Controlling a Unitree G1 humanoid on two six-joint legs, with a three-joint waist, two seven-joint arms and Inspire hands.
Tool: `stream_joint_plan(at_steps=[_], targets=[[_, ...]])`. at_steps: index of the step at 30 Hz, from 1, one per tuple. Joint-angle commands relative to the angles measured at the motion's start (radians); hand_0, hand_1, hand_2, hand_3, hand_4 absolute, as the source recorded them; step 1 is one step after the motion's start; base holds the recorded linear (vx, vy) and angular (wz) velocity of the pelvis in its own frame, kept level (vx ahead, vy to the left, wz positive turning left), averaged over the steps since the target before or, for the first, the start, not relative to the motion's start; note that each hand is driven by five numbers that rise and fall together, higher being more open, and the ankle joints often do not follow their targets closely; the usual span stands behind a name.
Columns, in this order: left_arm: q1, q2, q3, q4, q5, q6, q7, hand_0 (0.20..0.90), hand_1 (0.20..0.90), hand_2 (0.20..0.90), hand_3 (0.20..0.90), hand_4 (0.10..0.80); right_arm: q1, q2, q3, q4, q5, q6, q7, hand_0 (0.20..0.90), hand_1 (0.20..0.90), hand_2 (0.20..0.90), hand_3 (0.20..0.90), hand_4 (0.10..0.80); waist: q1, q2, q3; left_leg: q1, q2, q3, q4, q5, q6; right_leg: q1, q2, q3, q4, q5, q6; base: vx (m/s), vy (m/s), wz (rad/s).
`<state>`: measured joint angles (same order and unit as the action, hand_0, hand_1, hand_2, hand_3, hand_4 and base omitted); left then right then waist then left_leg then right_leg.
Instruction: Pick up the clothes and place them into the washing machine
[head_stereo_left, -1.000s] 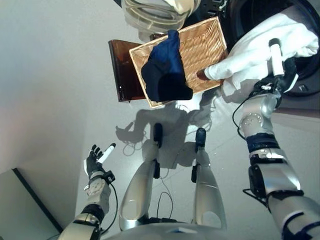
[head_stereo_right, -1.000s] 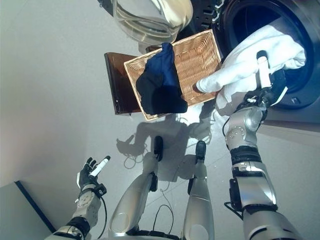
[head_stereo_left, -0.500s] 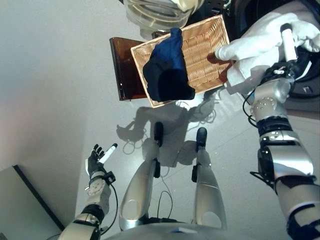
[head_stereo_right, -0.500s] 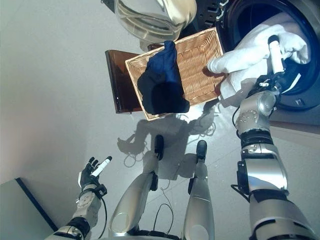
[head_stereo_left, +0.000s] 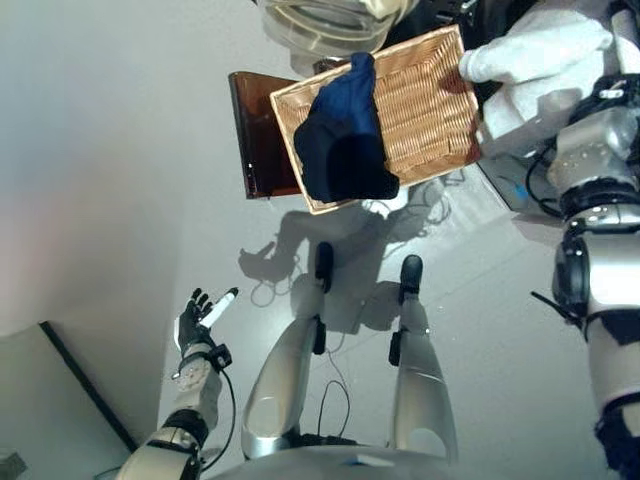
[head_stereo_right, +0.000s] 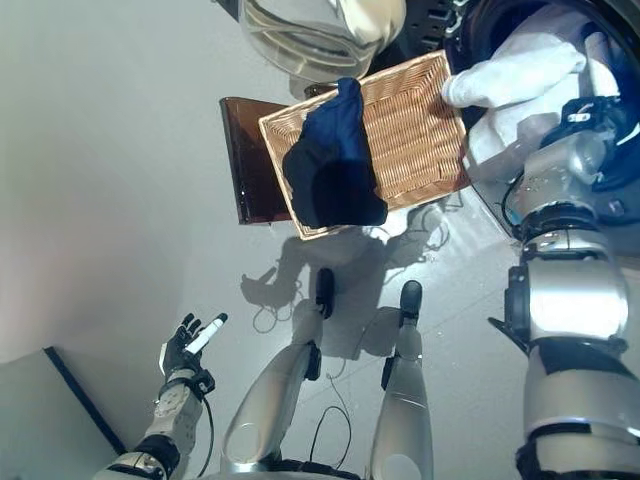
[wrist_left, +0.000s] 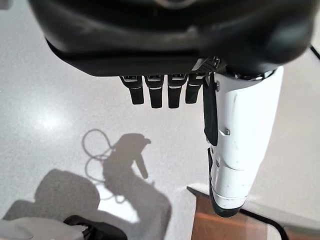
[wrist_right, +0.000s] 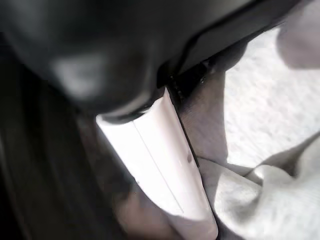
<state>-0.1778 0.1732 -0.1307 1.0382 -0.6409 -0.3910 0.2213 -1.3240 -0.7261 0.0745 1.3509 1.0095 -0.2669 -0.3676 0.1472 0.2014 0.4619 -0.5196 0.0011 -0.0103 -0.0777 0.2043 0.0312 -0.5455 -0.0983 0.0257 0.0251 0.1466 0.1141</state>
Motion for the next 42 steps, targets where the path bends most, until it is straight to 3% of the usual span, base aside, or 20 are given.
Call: stream_joint_plan(at_steps=[1,8,17,28,35,42], targets=[[0.079,0.066,-0.023,0.037,-0.042,-0.038,0.014,0.900,0.900,0.900,0.900,0.800,-0.136,-0.174,0.119,-0.054,-0.002,-0.086,0.028,0.200,0.200,0.200,0.200,0.300,0.016,0.039,-0.135,0.008,-0.002,-0.006,-0.010,-0.040,-0.108,-0.048,0.036,0.053,0.222,-0.193,-0.022,-0.027,-0.005,0.05],[0.077,0.057,-0.034,0.017,-0.047,-0.038,0.012,0.900,0.900,0.900,0.900,0.800,-0.144,-0.192,0.103,-0.013,0.019,-0.079,0.027,0.200,0.200,0.200,0.200,0.300,0.034,0.068,-0.118,-0.032,-0.005,-0.008,-0.007,-0.026,-0.109,-0.115,0.037,0.056,0.281,-0.216,-0.023,-0.003,-0.002,0.00],[0.074,0.043,-0.045,-0.038,-0.074,-0.050,0.014,0.900,0.900,0.900,0.900,0.800,-0.168,-0.222,0.052,-0.069,0.121,-0.157,-0.008,0.200,0.200,0.200,0.200,0.300,0.038,0.107,-0.099,-0.082,-0.014,-0.004,0.008,-0.020,-0.115,-0.195,0.033,0.070,0.360,-0.248,-0.024,0.006,-0.004,0.04],[0.086,0.019,0.086,-0.109,-0.270,-0.081,0.010,0.900,0.900,0.900,0.900,0.800,-0.147,-0.308,-0.026,-0.090,0.184,-0.209,-0.065,0.200,0.200,0.200,0.200,0.300,0.030,0.132,-0.118,-0.097,-0.019,0.002,0.017,-0.027,-0.123,-0.230,0.036,0.083,0.404,-0.268,-0.028,0.018,-0.001,0.03],[0.103,0.018,0.088,-0.130,-0.287,-0.078,0.005,0.900,0.900,0.900,0.900,0.800,-0.196,-0.350,0.006,-0.086,0.204,-0.216,-0.065,0.200,0.200,0.200,0.200,0.300,0.029,0.138,-0.123,-0.110,-0.021,0.003,0.026,-0.031,-0.125,-0.253,0.034,0.087,0.425,-0.276,-0.028,0.001,-0.003,0.01],[0.113,0.001,0.132,-0.195,-0.338,-0.108,0.024,0.900,0.900,0.900,0.900,0.800,-0.174,-0.343,-0.067,-0.187,0.229,-0.330,-0.140,0.200,0.200,0.200,0.200,0.300,0.025,0.157,-0.125,-0.112,-0.027,0.007,0.012,-0.027,-0.125,-0.269,0.037,0.092,0.437,-0.282,-0.029,0.009,0.004,0.01]])
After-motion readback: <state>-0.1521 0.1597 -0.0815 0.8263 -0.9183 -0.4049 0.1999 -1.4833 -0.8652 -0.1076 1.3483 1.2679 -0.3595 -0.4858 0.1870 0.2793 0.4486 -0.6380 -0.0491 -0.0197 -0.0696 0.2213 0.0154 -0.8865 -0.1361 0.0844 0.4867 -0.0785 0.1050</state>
